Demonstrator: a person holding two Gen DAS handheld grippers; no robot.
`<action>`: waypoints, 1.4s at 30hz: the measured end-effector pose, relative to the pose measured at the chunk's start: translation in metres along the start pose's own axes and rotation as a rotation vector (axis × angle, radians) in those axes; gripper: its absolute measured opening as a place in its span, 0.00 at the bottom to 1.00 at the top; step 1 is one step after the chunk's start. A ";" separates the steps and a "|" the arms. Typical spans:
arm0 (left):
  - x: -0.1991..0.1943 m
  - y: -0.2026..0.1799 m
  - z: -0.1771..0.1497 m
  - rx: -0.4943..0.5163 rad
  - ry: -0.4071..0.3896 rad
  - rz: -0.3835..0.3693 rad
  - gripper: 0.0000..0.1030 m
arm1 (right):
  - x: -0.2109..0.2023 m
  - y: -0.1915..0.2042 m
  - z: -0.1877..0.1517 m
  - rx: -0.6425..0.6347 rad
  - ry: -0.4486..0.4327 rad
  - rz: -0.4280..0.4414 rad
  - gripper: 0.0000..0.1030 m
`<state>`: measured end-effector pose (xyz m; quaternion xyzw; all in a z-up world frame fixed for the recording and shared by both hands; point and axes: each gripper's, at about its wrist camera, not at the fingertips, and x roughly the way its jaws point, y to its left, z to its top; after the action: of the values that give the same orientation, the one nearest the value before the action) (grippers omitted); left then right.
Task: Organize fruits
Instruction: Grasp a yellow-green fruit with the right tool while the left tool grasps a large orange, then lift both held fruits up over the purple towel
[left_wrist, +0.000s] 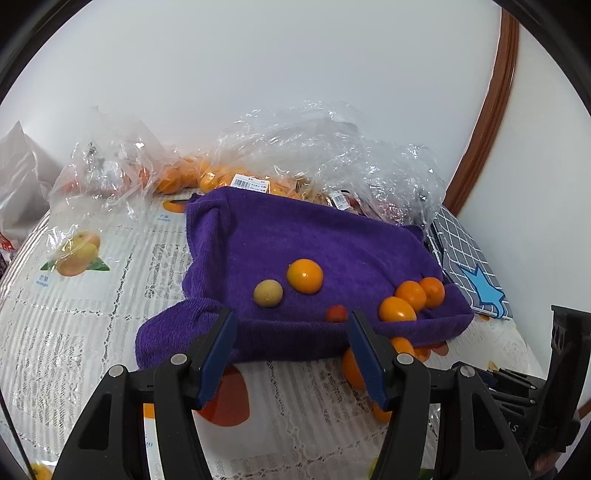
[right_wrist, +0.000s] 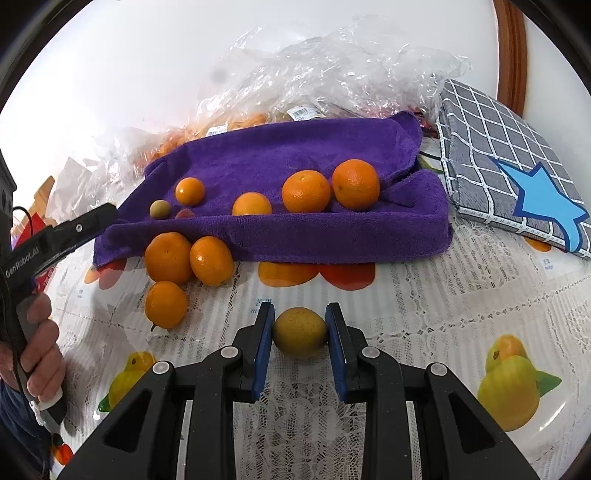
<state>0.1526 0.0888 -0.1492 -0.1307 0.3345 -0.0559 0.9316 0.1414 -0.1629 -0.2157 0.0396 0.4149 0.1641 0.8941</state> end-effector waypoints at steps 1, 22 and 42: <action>0.000 0.001 0.000 -0.003 0.002 0.000 0.58 | 0.000 0.000 0.000 0.001 0.000 0.002 0.28; 0.008 -0.030 -0.017 0.095 0.107 -0.184 0.57 | -0.005 -0.006 -0.001 0.027 -0.028 0.033 0.28; 0.045 -0.044 -0.019 0.089 0.247 -0.187 0.44 | -0.002 -0.010 0.000 0.045 -0.008 0.053 0.28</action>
<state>0.1746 0.0339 -0.1783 -0.1118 0.4299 -0.1728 0.8791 0.1421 -0.1730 -0.2163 0.0713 0.4134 0.1782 0.8901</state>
